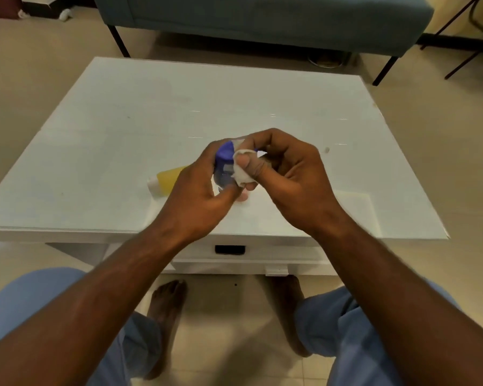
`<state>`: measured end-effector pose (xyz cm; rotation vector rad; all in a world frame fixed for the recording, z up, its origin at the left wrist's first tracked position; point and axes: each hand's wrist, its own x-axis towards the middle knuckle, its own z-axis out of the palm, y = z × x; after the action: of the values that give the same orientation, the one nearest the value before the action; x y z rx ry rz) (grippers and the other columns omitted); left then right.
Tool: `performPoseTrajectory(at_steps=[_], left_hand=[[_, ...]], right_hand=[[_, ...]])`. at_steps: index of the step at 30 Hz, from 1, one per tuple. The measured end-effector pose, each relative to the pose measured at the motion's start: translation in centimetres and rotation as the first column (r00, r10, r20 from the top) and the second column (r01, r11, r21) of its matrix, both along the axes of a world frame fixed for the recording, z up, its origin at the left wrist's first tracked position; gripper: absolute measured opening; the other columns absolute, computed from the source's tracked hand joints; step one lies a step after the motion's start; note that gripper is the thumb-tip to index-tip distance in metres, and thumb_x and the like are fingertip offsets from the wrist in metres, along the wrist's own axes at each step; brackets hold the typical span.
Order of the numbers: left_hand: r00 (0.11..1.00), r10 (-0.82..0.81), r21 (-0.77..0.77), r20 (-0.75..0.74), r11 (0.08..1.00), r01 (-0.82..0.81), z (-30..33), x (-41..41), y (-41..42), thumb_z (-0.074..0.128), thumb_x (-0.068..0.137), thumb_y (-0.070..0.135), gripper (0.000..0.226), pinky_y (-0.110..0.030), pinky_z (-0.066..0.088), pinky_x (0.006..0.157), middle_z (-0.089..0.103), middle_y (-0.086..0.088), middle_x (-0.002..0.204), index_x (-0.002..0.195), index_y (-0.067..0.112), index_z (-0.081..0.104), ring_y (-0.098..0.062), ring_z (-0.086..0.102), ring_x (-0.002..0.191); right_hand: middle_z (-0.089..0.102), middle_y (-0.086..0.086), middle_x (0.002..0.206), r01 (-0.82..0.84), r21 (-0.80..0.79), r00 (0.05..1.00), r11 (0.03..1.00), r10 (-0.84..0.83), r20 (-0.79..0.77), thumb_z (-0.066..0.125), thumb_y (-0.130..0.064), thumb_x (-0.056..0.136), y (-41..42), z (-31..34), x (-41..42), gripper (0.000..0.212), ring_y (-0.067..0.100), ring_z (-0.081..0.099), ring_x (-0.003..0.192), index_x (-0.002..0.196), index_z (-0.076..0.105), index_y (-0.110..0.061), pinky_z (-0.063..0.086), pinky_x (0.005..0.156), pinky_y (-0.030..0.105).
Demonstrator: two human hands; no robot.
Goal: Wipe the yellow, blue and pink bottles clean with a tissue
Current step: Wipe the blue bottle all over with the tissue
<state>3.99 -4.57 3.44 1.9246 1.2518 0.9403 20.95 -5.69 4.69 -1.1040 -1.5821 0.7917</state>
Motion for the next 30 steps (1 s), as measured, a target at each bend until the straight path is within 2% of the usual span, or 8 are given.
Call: performPoseTrajectory(at_steps=[3, 8, 10, 12, 16, 19, 24, 30], left_hand=[[0.995, 0.088, -0.014, -0.05, 0.996, -0.089, 0.2, 0.1, 0.2, 0.062, 0.092, 0.03, 0.048, -0.006, 0.035, 0.085, 0.056, 0.014, 0.116, 0.138, 0.024, 0.048, -0.002, 0.053, 0.102], [0.991, 0.1, -0.062, -0.092, 0.992, -0.106, 0.1, -0.4, 0.6, 0.061, 0.092, 0.037, 0.042, -0.009, 0.039, 0.078, 0.058, 0.017, 0.113, 0.132, 0.031, 0.05, -0.004, 0.056, 0.102], [0.987, 0.073, -0.048, -0.146, 0.996, -0.081, -0.1, -0.4, 0.6, 0.062, 0.092, 0.038, 0.036, -0.011, 0.041, 0.077, 0.061, 0.016, 0.108, 0.127, 0.034, 0.051, -0.002, 0.057, 0.096], [0.975, 0.074, -0.014, -0.212, 0.997, -0.079, -0.3, -0.2, 0.5, 0.062, 0.092, 0.038, 0.033, -0.011, 0.041, 0.075, 0.059, 0.018, 0.102, 0.122, 0.036, 0.051, -0.001, 0.057, 0.09], [0.96, 0.117, -0.017, -0.255, 0.992, -0.125, -0.5, 0.0, 0.7, 0.065, 0.091, 0.034, 0.037, -0.023, 0.049, 0.087, 0.058, 0.015, 0.108, 0.125, 0.034, 0.051, -0.008, 0.057, 0.096], [0.957, 0.129, -0.004, -0.258, 0.991, -0.135, -0.5, 0.0, 0.7, 0.065, 0.091, 0.034, 0.041, -0.03, 0.051, 0.095, 0.062, 0.01, 0.118, 0.129, 0.033, 0.05, -0.011, 0.057, 0.103], [0.951, 0.161, 0.016, -0.262, 0.987, -0.163, -0.6, -0.2, 0.8, 0.062, 0.092, 0.037, 0.04, -0.027, 0.048, 0.096, 0.063, 0.007, 0.119, 0.129, 0.029, 0.051, -0.011, 0.058, 0.104], [0.947, 0.169, 0.053, -0.274, 0.986, -0.16, -1.0, -0.2, 0.6, 0.066, 0.091, 0.027, 0.031, -0.04, 0.05, 0.097, 0.067, 0.004, 0.111, 0.12, 0.026, 0.057, -0.017, 0.062, 0.099]], right_hand=[[0.076, 0.01, 0.106, 0.042, -0.008, 0.998, 0.999, -0.042, -0.05, 0.072, -0.015, 0.096, 0.4, 0.2, 0.2, 0.02, 0.033, 0.071, 0.079, 0.112, 0.073, -0.003, 0.064, 0.071, 0.049], [0.078, 0.0, 0.102, 0.294, -0.05, 0.948, 0.954, -0.298, -0.111, 0.074, -0.023, 0.096, 0.6, 0.7, 1.6, 0.017, 0.019, 0.074, 0.097, 0.108, 0.078, -0.013, 0.063, 0.086, 0.043], [0.078, -0.002, 0.1, 0.274, -0.056, 0.957, 0.96, -0.278, -0.08, 0.075, -0.027, 0.094, 0.3, 0.6, 1.5, 0.016, 0.018, 0.074, 0.097, 0.105, 0.079, -0.015, 0.062, 0.086, 0.046], [0.078, -0.005, 0.1, 0.221, -0.001, 0.975, 0.975, -0.221, -0.001, 0.075, -0.018, 0.093, -0.1, 0.3, 1.0, 0.013, 0.017, 0.074, 0.095, 0.106, 0.078, -0.016, 0.062, 0.084, 0.042], [0.076, -0.012, 0.11, 0.156, 0.087, 0.973, 0.984, -0.168, 0.156, 0.071, -0.003, 0.092, -0.3, 0.3, 0.7, 0.036, 0.009, 0.071, 0.106, 0.123, 0.069, -0.021, 0.058, 0.091, 0.022], [0.073, -0.015, 0.116, 0.155, 0.111, 0.959, 0.982, -0.176, 0.22, 0.072, -0.003, 0.09, -0.2, 0.1, 0.7, 0.048, 0.005, 0.069, 0.11, 0.132, 0.062, -0.024, 0.056, 0.096, 0.02], [0.071, -0.01, 0.115, 0.192, 0.227, 0.933, 0.955, -0.249, 0.26, 0.074, -0.006, 0.091, -0.1, -0.7, 0.6, 0.026, 0.007, 0.067, 0.107, 0.115, 0.075, -0.017, 0.059, 0.088, 0.027], [0.07, -0.006, 0.114, 0.074, 0.321, 0.893, 0.944, -0.206, 0.399, 0.061, -0.017, 0.096, -0.9, -0.9, -0.9, 0.025, 0.012, 0.063, 0.109, 0.115, 0.077, -0.017, 0.053, 0.09, 0.022]])
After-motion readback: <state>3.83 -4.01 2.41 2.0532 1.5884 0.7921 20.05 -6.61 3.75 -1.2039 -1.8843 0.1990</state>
